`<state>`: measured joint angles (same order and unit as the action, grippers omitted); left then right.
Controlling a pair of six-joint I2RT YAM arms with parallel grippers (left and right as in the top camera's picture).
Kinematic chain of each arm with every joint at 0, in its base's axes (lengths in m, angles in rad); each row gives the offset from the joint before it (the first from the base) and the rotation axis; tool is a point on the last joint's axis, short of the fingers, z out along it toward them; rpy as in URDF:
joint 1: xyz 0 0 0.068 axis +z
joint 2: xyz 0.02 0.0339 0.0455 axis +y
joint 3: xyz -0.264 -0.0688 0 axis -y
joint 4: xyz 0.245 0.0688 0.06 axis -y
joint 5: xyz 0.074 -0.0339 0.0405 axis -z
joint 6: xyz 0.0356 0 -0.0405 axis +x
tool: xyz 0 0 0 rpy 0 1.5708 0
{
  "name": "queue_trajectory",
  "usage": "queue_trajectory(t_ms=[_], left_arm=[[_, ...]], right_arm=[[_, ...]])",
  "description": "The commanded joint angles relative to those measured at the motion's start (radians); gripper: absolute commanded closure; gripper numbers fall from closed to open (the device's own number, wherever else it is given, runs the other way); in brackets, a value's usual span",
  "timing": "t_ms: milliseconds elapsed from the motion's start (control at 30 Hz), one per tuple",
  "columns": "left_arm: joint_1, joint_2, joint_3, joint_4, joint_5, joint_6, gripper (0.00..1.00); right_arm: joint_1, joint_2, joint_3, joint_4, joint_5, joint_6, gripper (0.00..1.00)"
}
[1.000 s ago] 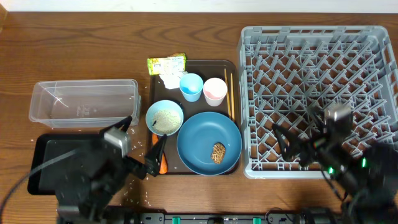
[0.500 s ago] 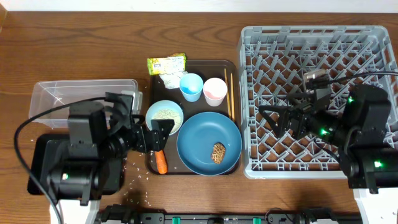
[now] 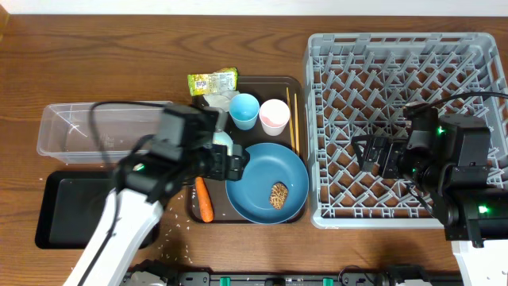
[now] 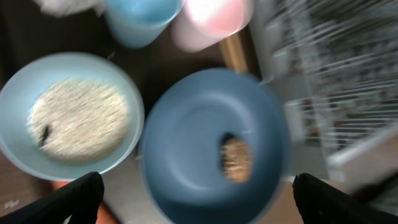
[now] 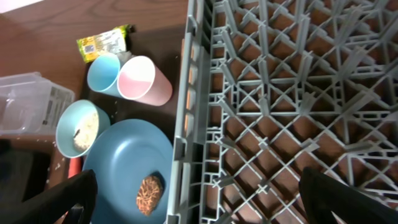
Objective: Sort waste into correct bins and load items into the dishwasher rack
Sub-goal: 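Reach the left gripper to the blue cup and grasp it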
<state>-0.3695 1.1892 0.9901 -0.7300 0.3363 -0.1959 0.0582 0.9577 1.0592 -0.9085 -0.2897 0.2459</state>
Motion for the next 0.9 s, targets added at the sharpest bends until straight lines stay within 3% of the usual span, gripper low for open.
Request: queue_trajectory(t_ms=[0,200,433,700,867], left_arm=[[-0.039,0.077,0.022,0.01,-0.251,-0.064,0.02],[-0.03,0.176,0.022,0.121,-0.303,-0.076,0.01],[-0.031,0.26,0.022,0.271,-0.278,-0.076,0.24],[-0.03,0.314,0.022,0.478,-0.306,-0.067,0.25],[-0.03,0.369,0.022,0.573,-0.322,-0.064,0.33]], right_arm=[[-0.025,-0.002,0.027,0.0,0.022,0.008,0.01],[-0.025,-0.002,0.027,0.004,-0.004,0.008,0.01],[-0.025,-0.002,0.027,0.029,-0.005,0.008,0.01],[-0.025,-0.002,0.026,0.033,-0.005,0.008,0.01],[-0.025,-0.002,0.026,0.033,-0.006,0.008,0.01]])
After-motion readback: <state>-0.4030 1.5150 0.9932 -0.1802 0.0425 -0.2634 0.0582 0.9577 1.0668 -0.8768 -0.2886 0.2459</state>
